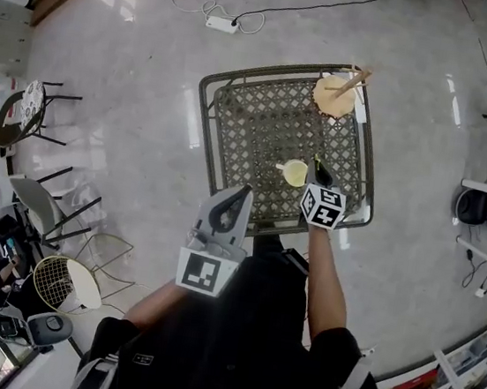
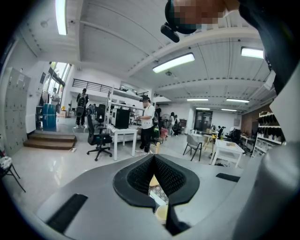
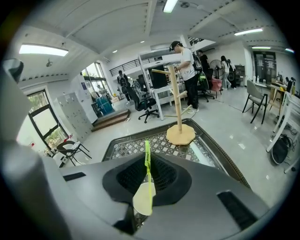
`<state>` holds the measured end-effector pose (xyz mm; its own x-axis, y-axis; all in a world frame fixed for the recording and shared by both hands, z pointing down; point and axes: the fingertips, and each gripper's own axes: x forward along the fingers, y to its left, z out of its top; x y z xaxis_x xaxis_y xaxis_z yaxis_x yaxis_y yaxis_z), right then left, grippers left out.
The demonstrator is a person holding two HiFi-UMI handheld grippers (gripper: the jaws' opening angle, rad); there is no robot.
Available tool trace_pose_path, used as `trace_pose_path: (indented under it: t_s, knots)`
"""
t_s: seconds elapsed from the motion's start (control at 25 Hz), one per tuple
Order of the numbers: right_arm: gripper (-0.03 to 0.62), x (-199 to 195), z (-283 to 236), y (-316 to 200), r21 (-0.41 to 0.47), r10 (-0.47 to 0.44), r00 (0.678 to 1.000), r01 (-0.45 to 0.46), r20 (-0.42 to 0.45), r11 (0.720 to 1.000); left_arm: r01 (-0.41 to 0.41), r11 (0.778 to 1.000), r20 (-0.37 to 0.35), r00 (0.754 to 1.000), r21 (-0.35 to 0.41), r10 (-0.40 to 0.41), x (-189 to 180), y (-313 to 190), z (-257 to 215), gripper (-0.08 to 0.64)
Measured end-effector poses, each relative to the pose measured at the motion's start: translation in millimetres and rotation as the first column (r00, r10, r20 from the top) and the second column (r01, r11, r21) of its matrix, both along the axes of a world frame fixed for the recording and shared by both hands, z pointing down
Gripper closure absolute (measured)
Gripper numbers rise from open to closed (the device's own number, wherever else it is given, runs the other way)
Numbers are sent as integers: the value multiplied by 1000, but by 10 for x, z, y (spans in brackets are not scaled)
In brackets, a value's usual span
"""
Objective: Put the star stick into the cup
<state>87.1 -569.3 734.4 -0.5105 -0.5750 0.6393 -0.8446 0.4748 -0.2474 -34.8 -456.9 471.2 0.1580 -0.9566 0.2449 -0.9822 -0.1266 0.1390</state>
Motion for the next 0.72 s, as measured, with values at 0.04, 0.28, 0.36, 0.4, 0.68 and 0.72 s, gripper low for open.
trace_pose_path:
  t_s: [0.04,0.28,0.36,0.4,0.68,0.72]
  knots:
    - [569,-3,20,-19,-4,0,1000,0,2,1000,2,1000,0,1000,-2,-2,-6,4,4,545]
    - [569,-16,76,-190,-15,-9,1000,9,9,1000,17,1000,-7,1000,-8,-17,-22,3,-27,545]
    - [569,-30,92,-235,-20,-11,1000,11,9,1000,22,1000,-7,1000,-4,-22,-40,11,-43,545]
    - [569,-38,103,-251,-23,-10,1000,10,8,1000,25,1000,-8,1000,-2,-25,-51,18,-49,545]
    - [569,-55,187,-305,-40,-6,1000,6,-8,999,39,999,-5,999,4,-39,-85,72,-75,545]
    - [569,-51,194,-309,-42,-5,1000,4,-10,999,39,999,-3,999,4,-39,-87,76,-81,545]
